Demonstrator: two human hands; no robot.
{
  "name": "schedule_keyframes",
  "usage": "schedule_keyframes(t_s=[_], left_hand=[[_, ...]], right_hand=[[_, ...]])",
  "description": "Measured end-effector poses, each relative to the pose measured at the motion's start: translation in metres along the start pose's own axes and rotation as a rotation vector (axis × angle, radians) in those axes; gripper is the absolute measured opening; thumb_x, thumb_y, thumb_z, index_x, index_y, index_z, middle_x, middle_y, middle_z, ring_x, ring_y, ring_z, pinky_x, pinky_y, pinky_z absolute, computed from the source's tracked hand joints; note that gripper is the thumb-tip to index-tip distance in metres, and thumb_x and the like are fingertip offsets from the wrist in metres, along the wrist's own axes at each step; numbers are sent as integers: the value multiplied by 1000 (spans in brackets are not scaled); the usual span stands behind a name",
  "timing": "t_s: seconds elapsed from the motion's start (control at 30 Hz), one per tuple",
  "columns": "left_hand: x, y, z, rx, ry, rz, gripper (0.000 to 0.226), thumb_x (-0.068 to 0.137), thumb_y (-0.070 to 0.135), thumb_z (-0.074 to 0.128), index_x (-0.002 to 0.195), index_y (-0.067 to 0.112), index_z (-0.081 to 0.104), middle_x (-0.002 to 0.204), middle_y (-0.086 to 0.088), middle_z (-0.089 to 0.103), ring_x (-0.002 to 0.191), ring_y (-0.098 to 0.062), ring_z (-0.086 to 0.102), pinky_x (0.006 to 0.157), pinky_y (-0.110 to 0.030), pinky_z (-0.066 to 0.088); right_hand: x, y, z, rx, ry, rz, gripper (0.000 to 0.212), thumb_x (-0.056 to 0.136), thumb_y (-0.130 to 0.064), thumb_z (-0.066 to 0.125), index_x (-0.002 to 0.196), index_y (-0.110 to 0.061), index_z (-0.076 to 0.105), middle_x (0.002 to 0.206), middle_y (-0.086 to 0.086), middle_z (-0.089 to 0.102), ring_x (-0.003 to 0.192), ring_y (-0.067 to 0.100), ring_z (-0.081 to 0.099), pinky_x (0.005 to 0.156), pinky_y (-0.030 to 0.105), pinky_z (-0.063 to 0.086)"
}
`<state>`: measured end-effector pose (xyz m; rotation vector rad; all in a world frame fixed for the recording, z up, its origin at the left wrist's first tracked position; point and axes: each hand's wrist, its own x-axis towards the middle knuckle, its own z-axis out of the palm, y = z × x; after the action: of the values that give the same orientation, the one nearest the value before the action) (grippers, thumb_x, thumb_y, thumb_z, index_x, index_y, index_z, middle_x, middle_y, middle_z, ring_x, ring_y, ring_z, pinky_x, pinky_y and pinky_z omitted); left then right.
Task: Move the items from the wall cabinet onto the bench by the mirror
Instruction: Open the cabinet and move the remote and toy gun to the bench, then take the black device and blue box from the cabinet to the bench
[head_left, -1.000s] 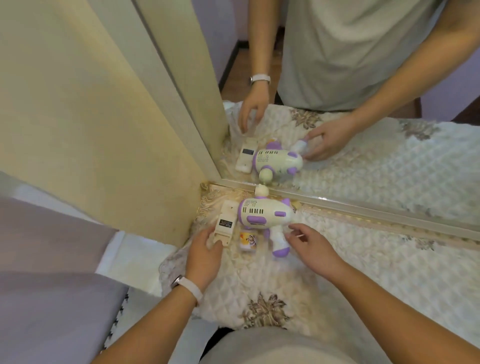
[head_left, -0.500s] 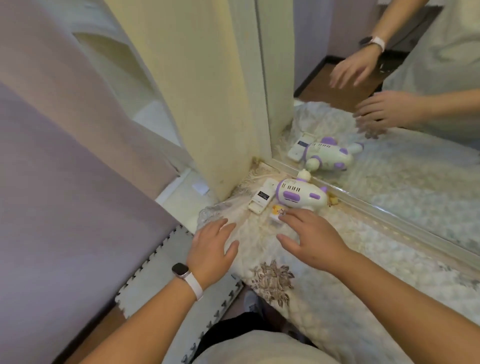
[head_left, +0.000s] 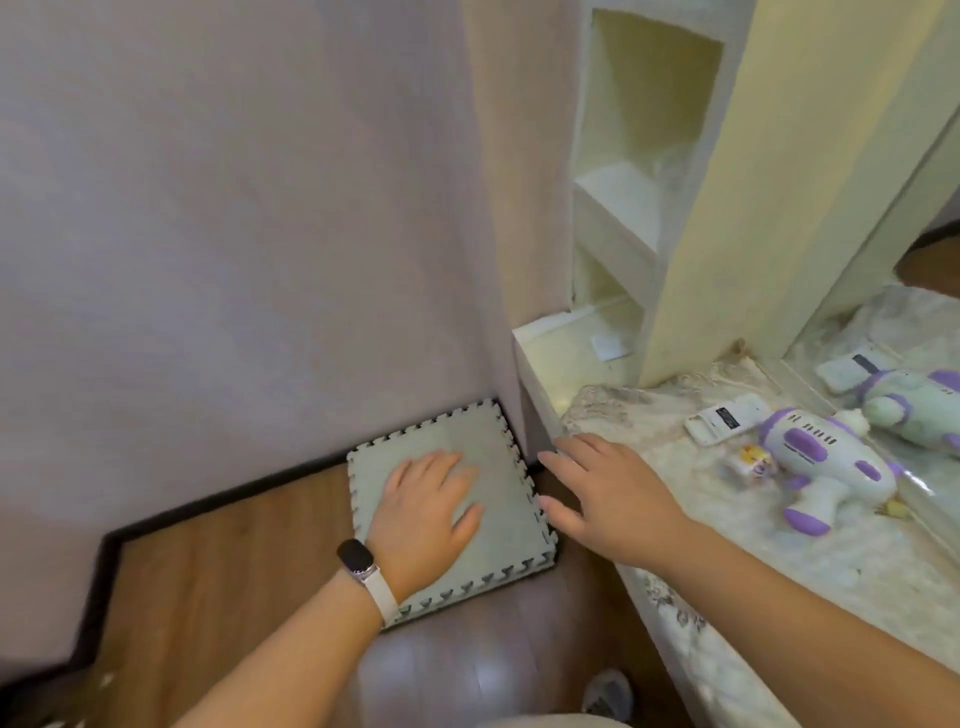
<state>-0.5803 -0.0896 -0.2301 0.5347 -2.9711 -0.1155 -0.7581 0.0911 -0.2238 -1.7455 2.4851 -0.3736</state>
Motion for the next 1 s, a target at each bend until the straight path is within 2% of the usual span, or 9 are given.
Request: schedule_keyframes(t_s=[0.3,0.5,0.67,1.0], left_hand=[[-176,-108,-61,62,154,-310,42,87,46,50,120,25,64,127,-1,62,121,-23,55,105,-44,36],[-309,-164,-92,47,255,-497,44,88,46,49,123,24,64,129,-2,62,124,-23,54,106,-47,39],[-410,-192,-114,63,318,-646,42,90,45,52,125,25,62,131,-1,60,126,-20,52,108,-46,35],[-535,-227,-170,211,418,-945,42,92,45,51,127,24,61,132,-1,60,126,-19,51,109,-40,31]], right_hand=[[56,-199,27,-31,19,-335,49,88,-53,48,120,-19,63,121,3,64,111,25,59,81,40,52],[60,-345,49,-65,46,-559,48,87,-51,46,117,-19,66,117,2,68,109,26,62,80,36,51],[59,-453,62,-63,29,-747,49,91,-52,45,123,-20,65,123,2,66,116,28,59,90,41,51],[76,-619,55,-87,126,-1156,50,92,-50,45,125,-16,63,123,7,65,114,30,59,86,41,52]])
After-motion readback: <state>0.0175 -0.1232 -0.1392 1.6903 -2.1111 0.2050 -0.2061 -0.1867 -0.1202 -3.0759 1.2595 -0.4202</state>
